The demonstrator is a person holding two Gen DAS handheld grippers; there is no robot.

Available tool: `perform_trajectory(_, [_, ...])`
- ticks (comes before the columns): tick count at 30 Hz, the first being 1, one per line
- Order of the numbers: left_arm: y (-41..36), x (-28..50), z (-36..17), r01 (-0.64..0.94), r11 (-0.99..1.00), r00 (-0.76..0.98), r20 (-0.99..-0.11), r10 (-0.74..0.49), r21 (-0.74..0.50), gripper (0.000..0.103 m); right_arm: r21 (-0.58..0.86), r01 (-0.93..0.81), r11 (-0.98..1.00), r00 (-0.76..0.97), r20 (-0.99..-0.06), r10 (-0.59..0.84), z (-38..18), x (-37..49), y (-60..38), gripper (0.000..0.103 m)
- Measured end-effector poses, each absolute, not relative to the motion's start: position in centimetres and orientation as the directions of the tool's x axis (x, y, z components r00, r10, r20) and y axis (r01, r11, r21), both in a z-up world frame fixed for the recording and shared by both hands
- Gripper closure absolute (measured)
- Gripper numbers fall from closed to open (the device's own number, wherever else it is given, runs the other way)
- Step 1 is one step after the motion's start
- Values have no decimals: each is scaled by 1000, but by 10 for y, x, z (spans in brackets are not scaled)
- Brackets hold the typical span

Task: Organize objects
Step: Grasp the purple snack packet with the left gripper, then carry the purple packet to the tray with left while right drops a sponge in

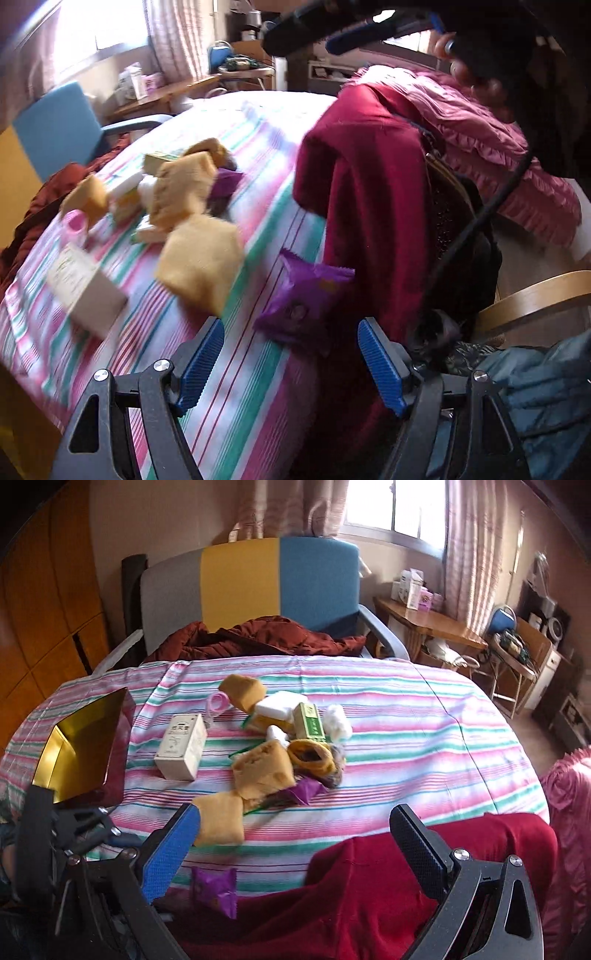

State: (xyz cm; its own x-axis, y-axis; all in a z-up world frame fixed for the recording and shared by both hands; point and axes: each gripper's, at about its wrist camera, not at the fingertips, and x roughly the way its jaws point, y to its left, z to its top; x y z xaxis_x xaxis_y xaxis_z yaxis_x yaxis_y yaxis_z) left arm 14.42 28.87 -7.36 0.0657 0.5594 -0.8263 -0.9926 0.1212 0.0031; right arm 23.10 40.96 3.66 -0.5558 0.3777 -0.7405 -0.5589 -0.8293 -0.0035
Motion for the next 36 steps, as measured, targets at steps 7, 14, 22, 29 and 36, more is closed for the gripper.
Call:
perform_trajectory(7, [315, 138, -94, -986, 149, 141, -842, 521, -73, 28, 2, -577, -816, -540, -750, 381, 31, 233, 416, 0])
perform_trajectory(14, [318, 129, -105, -986, 107, 167, -826, 538, -129, 62, 4, -587, -810, -534, -754, 384, 30, 230, 422, 0])
perform_trajectory(22, [254, 96, -96, -982, -74, 99, -809, 579, -173, 62, 35, -460, -887, -561, -786, 259, 19, 186, 400, 0])
perform_trajectory(29, [197, 69, -75, -945, -248, 5, -769, 639, -213, 62, 41, -416, -908, -435, -886, 159, -33, 130, 387, 0])
perform_trajectory(36, [152, 47, -44, -893, -369, -93, -696, 712, -258, 62, -7, -449, -893, -297, -942, 157, -78, 96, 390, 31])
